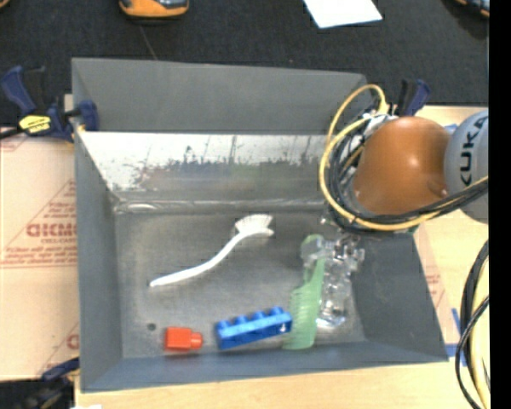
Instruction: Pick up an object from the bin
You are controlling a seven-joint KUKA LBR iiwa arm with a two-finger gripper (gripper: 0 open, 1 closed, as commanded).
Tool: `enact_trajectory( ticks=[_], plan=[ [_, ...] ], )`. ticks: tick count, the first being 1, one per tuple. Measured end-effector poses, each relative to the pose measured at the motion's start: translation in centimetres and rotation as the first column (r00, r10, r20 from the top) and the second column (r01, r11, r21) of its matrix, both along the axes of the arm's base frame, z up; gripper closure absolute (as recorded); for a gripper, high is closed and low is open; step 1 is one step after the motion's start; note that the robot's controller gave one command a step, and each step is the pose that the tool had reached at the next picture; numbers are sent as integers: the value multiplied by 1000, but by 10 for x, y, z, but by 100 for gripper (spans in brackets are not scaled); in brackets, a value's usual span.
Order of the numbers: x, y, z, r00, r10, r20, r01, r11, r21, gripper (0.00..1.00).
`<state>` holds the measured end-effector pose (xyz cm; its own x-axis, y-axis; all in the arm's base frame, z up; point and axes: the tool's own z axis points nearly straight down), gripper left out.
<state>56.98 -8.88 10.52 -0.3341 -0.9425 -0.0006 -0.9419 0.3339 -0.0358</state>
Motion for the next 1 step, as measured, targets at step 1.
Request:
enact_trajectory(
  ticks=[1],
  plan=[
    [0,-1,17,1000,-4,2,4,1000,0,100]
  ],
)
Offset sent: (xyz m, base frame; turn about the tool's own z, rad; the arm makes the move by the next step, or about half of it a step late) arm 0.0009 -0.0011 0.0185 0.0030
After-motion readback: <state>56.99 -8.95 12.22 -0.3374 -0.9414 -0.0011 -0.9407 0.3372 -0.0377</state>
